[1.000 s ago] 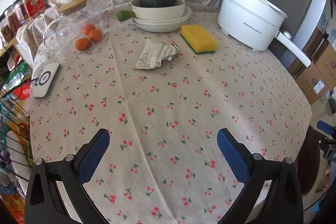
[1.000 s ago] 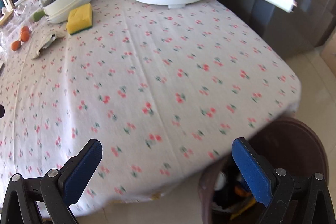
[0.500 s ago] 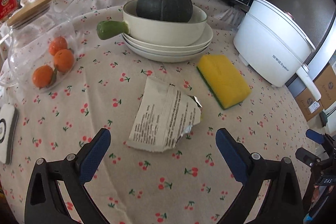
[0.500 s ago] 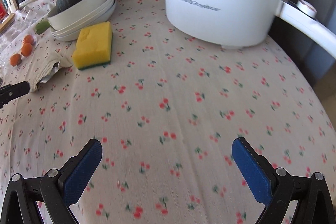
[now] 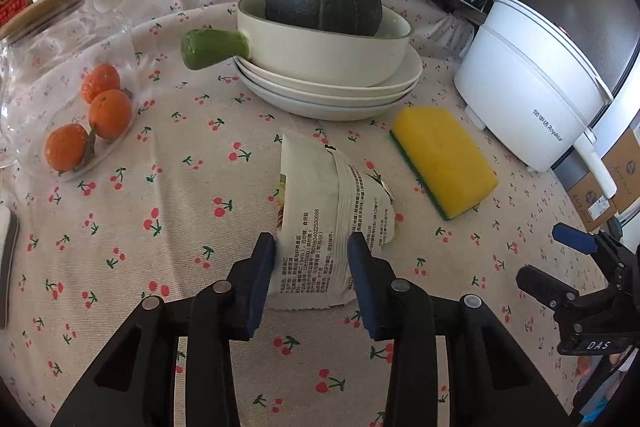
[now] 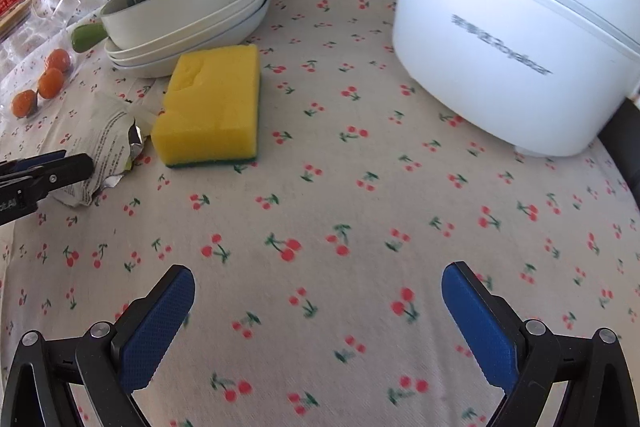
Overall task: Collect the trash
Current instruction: 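Grasp the yellow sponge with the right gripper and lift, then grasp the crumpled white wrapper with the left gripper while the right gripper holds the sponge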
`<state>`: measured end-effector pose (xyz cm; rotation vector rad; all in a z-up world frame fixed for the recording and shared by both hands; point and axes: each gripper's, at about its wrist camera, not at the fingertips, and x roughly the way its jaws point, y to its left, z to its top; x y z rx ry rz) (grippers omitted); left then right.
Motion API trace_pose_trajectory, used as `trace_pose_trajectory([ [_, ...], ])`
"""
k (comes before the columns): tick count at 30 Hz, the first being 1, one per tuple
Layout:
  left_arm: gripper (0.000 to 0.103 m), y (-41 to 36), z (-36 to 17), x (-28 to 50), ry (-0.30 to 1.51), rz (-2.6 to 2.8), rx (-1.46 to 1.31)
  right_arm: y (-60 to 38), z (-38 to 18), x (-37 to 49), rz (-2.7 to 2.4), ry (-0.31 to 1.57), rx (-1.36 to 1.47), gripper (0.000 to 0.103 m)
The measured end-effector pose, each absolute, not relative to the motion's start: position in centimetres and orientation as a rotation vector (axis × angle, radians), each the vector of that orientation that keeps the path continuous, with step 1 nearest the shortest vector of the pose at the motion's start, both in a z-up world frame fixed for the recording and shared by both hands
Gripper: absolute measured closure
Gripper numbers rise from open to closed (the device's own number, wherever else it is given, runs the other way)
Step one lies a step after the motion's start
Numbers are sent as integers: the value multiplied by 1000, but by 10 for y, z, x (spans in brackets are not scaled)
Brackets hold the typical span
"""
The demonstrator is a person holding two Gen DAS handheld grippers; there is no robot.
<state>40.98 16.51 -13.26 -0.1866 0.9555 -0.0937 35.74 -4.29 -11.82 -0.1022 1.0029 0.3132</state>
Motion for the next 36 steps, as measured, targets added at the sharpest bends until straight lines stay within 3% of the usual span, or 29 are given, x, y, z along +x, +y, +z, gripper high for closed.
trace_pose_trajectory([
  [2,68,167,-131,404,941,-91,-186,-32,-120,364,321,1006,-113,2],
  [3,101,168,-131,403,938,-96,-182,-28,-120,368,324,1003,-116,2],
  [12,103,204,-128,394,939,-128,-304,7,-118,397,359,972,-100,4],
  [14,99,209,-123,397,929,-124,-341,10,-120,404,360,969,-92,12],
  [16,81,212,-119,399,915,-111,-341,13,-123,413,360,979,-78,29],
  [17,57,212,-117,398,905,-100,-336,13,-124,416,375,985,-61,44],
  [18,37,212,-116,397,889,-89,-334,12,-124,418,380,985,-52,45],
  [19,31,211,-114,395,872,-85,-334,12,-124,419,383,980,-50,48],
  [21,27,205,-113,397,872,-87,-322,9,-123,416,382,969,-64,53],
  [27,17,166,-119,408,887,-84,-227,-19,-121,409,329,950,-90,55],
  [36,17,134,-143,428,901,-7,-143,-48,-123,404,309,971,-68,55],
])
